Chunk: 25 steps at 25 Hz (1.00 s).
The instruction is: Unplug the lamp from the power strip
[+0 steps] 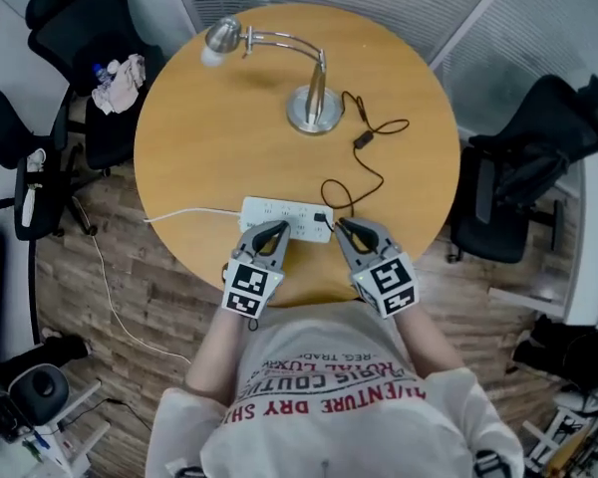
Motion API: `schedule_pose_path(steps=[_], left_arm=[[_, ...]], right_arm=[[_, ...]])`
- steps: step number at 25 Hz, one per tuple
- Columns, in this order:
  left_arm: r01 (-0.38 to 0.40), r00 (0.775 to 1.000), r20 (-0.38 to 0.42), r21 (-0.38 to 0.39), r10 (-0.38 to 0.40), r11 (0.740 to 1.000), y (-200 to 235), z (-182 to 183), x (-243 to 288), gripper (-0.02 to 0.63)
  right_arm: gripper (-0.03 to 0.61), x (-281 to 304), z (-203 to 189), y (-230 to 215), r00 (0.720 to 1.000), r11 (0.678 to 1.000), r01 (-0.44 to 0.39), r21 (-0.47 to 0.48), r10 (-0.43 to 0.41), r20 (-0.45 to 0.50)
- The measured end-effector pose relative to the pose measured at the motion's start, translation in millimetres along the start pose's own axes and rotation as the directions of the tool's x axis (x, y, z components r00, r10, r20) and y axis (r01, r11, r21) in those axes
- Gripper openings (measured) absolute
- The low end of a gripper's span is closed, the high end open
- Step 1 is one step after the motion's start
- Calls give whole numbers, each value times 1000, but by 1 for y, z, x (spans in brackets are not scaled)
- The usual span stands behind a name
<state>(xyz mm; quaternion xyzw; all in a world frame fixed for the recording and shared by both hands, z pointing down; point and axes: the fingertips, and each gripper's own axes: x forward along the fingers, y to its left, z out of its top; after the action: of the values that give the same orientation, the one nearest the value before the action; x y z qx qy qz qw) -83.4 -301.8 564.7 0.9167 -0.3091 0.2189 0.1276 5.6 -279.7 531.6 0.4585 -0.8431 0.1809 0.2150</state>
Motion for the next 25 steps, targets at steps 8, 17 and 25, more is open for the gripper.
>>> schedule_pose_path(steps=[8,17,25], left_arm=[[166,972,-194,160,-134,973,-4,-55,53,28],[219,945,-295,242,-143,945,-1,-77,75,28],[264,928,-333,283,-164,922,-7,-82,78,28]], right_arm=[[173,38,-36,9,965,991,-46,-124,12,-263],[175,78,-88,-1,814,934,-157,-322,-62,-578],[124,96,-102,-3,740,871,-280,-404,-72,-668]])
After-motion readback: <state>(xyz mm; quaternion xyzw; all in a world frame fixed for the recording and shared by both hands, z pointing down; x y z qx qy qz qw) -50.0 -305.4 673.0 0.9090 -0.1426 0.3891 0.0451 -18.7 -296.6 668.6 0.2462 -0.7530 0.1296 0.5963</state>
